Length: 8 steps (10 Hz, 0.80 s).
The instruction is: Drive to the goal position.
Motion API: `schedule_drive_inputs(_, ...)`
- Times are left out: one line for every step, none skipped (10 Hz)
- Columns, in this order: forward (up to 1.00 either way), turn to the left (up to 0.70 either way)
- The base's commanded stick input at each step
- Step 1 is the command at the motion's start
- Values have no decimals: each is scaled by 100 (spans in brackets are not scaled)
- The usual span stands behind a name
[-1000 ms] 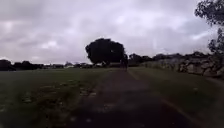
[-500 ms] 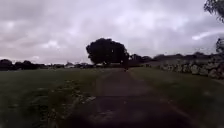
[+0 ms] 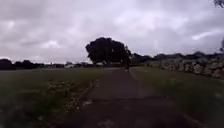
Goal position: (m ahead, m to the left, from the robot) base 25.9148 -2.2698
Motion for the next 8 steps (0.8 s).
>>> schedule_drive_inputs(50,0)
schedule_drive_inputs(50,0)
schedule_drive_inputs(50,0)
schedule_drive_inputs(50,0)
schedule_drive_inputs(50,0)
schedule_drive_inputs(50,0)
schedule_drive_inputs(50,0)
schedule_drive_inputs(50,0)
